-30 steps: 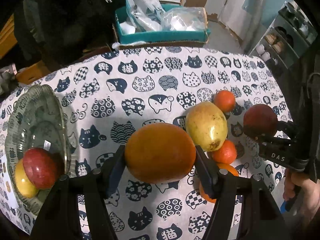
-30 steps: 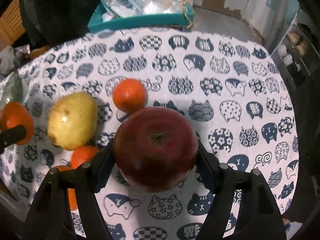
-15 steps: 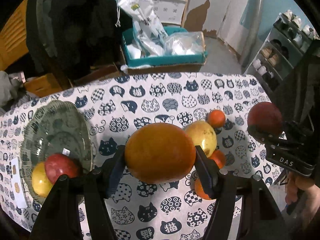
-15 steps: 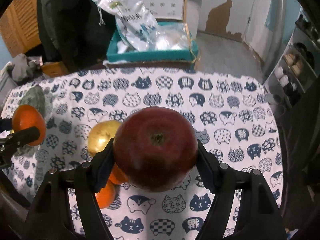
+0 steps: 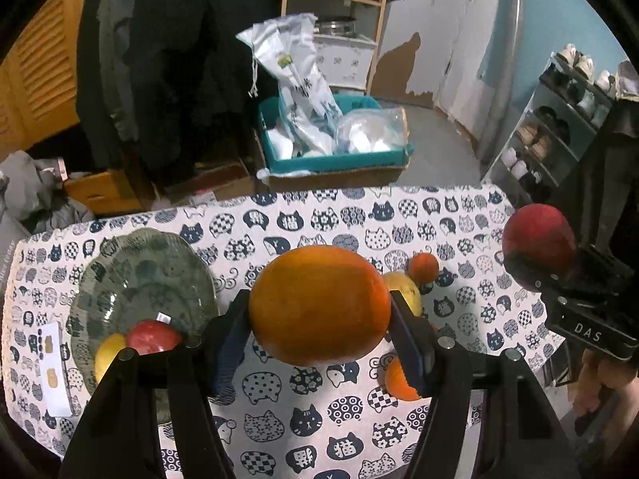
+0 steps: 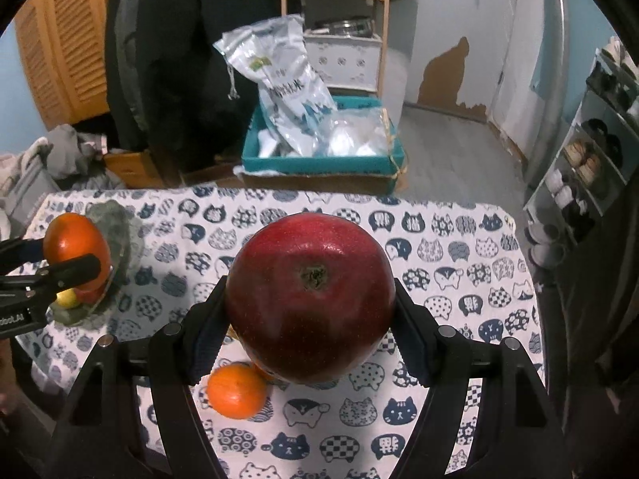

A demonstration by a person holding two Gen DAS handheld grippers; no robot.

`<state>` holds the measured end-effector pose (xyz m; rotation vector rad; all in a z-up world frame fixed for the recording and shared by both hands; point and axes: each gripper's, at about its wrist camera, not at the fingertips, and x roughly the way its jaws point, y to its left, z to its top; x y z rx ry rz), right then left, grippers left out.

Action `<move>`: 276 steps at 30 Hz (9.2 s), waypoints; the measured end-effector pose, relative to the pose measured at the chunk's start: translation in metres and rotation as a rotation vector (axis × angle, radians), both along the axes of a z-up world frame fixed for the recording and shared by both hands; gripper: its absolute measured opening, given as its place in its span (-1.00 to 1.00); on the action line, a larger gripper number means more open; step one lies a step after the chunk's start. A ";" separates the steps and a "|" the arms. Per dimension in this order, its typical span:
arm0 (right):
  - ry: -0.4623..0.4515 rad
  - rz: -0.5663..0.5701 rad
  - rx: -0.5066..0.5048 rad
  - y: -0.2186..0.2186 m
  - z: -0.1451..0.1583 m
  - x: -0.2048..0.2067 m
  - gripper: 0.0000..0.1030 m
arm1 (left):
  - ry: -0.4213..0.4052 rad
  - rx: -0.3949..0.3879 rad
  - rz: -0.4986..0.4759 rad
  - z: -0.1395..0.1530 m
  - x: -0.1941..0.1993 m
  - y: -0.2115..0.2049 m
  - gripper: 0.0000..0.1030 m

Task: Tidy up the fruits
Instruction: 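Lift the red apple with the right gripper while the left gripper carries the orange toward the bowl, then lower the apple into the green bowl and open the right gripper while the left gripper releases the orange there, then withdraw both grippers from the bowl back toward the remaining fruit, then grasp a large orange with the right gripper while the left gripper grasps a yellow-green pear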

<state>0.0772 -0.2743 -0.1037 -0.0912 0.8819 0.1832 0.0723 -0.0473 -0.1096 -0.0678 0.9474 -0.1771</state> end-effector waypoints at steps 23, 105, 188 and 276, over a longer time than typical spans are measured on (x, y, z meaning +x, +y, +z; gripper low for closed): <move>-0.107 0.122 0.048 0.063 0.053 -0.008 0.44 | -0.134 0.000 0.098 0.045 -0.021 0.053 0.32; 0.240 0.387 0.014 0.304 -0.093 0.079 0.44 | 0.245 -0.046 0.453 -0.136 0.034 0.256 0.33; -0.064 0.337 -0.018 0.251 0.044 0.027 0.58 | -0.013 0.004 0.433 0.006 -0.043 0.222 0.65; 0.497 0.019 0.028 0.064 -0.152 -0.012 0.23 | 0.257 0.088 0.111 -0.112 -0.024 0.034 0.69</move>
